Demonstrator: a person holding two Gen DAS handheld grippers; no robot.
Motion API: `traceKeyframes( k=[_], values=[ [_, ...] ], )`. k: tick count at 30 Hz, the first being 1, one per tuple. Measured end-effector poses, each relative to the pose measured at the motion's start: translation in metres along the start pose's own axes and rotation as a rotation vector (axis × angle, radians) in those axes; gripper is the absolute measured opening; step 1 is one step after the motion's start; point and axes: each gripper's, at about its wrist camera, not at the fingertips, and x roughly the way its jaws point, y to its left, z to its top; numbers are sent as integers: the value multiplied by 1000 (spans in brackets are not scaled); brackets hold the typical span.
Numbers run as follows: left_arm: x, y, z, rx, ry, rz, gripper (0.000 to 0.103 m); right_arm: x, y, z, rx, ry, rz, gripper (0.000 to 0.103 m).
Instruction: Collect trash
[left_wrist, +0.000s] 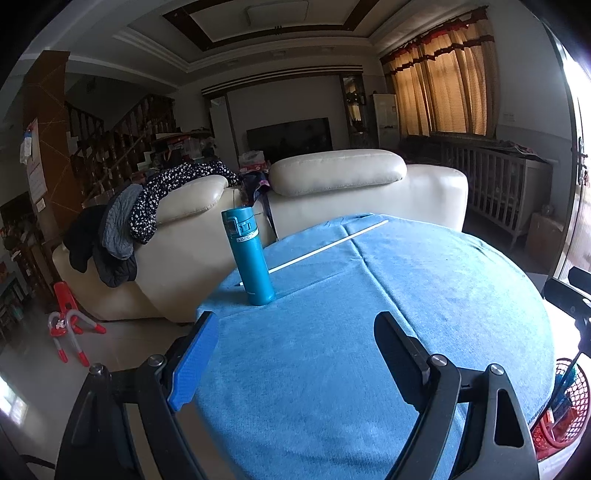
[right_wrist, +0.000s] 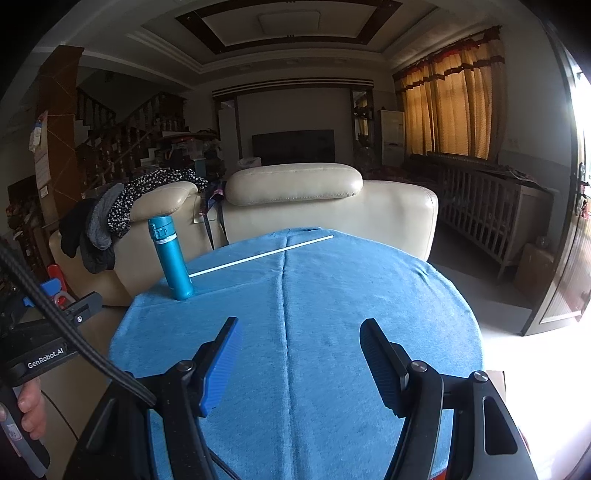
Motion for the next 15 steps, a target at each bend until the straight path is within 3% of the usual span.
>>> traceKeyframes(
  k=[11,15],
  values=[
    [31,-11,1,10,48,-17,86,34,-18,-7,24,60,-25,69],
    [64,-12,-6,-19,97,-27,86,58,-35,-17,45,93,-57,73]
  ],
)
